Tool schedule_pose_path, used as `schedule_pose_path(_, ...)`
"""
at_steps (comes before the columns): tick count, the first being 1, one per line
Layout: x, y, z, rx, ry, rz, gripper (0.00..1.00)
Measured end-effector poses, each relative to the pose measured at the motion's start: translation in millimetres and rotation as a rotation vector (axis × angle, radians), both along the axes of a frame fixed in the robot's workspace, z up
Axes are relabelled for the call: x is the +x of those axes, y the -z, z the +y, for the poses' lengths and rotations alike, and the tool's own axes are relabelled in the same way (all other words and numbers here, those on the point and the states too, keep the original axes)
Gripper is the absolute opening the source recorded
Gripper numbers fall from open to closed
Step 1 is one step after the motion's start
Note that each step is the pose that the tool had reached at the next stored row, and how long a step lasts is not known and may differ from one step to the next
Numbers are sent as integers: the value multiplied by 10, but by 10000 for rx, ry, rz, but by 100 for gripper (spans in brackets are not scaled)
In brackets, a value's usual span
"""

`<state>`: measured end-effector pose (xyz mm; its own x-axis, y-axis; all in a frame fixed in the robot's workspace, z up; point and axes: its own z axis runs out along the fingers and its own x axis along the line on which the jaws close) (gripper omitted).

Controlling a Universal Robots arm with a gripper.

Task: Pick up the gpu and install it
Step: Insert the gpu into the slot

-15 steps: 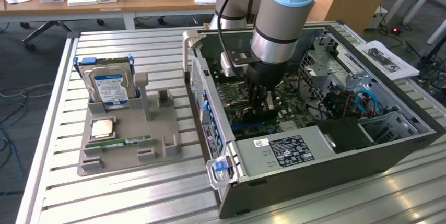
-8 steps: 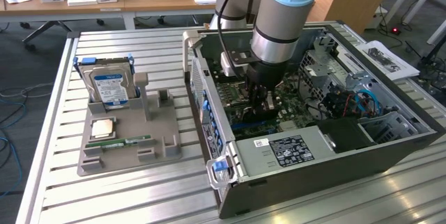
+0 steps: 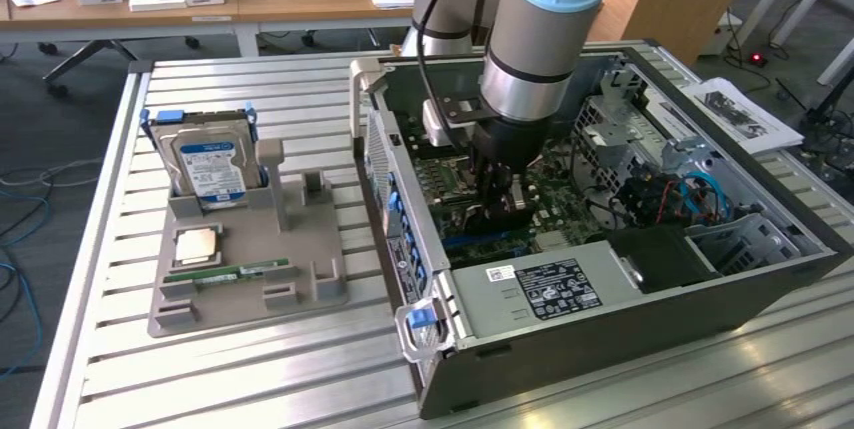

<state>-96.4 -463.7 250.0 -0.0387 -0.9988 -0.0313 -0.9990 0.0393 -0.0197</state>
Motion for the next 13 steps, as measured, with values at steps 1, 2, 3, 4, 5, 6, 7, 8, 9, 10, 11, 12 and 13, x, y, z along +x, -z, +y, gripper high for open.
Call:
schedule_pose_path(1, 0, 0, 0, 0, -3, 0, 26)
schedule_pose_path(2, 0, 0, 0, 0, -4, 0, 26)
schedule_pose_path(3, 0, 0, 0, 0, -5, 0, 26)
schedule_pose_path(4, 0, 0, 0, 0, -5, 0, 26)
schedule_pose_path(5, 0, 0, 0, 0, -5, 0, 26)
schedule_pose_path(6, 0, 0, 0, 0, -14, 0, 26)
schedule_pose_path(7, 0, 0, 0, 0, -43, 0, 26)
schedule_pose_path(8, 0, 0, 0, 1, -72, 0, 26)
schedule_pose_path(9, 0, 0, 0, 0, -83, 0, 26)
schedule_pose_path(10, 0, 0, 0, 0, -83, 0, 26)
schedule_pose_path(11, 0, 0, 0, 0, -83, 0, 26)
schedule_pose_path(12, 0, 0, 0, 0, -84, 0, 26)
schedule_pose_path(13, 0, 0, 0, 0, -84, 0, 26)
